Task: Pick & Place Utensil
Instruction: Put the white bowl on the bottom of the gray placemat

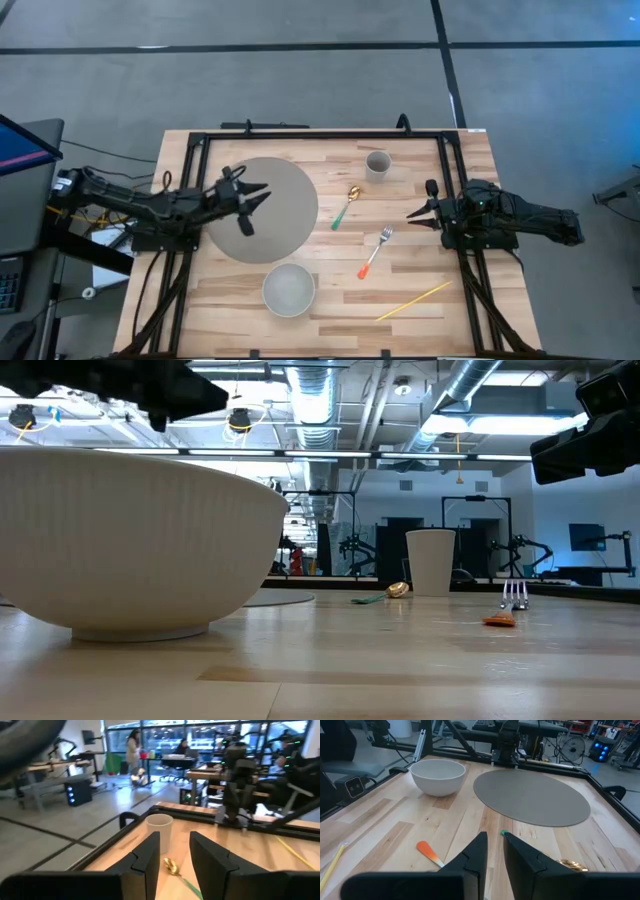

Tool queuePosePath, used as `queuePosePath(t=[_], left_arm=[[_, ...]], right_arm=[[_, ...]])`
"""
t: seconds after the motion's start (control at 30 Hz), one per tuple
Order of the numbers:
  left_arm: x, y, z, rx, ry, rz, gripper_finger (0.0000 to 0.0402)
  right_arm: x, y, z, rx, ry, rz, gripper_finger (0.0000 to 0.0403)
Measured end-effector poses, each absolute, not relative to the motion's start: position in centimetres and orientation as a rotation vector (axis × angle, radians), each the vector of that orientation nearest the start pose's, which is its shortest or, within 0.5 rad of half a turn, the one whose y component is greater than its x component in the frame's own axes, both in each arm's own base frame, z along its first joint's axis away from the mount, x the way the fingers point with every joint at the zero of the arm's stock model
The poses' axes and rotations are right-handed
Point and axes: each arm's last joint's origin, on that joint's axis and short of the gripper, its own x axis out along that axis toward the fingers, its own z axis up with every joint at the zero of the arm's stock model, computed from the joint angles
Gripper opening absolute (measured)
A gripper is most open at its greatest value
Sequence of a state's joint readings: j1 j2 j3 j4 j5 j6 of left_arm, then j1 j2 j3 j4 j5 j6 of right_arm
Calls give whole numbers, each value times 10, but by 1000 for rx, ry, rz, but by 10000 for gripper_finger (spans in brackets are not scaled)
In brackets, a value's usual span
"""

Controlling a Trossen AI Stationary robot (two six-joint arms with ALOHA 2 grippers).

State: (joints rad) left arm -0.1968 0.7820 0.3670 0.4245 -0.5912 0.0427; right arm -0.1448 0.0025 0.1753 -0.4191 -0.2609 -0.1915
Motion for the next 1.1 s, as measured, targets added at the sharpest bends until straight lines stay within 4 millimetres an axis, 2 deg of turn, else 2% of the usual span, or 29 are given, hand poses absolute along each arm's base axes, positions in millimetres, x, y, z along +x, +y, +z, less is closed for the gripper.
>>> queuePosePath(t=[0.23,0.37,0.53,0.6,0.9,1.1], left_arm=[[178,-16,246,27,21,400,108],[179,-22,243,-43,48,233,108],[179,-35,240,-174,90,-73,108],[179,-37,237,-225,125,-124,108],[187,-37,211,-323,333,-64,108],[199,-40,189,-309,456,-53,108]], right_arm=[[80,-4,182,-141,229,138,56],[80,-4,182,-141,229,139,56],[80,-4,182,-165,228,140,56],[80,-4,182,-204,225,142,56],[81,-5,183,-244,215,141,56],[83,-4,195,-243,92,145,56]])
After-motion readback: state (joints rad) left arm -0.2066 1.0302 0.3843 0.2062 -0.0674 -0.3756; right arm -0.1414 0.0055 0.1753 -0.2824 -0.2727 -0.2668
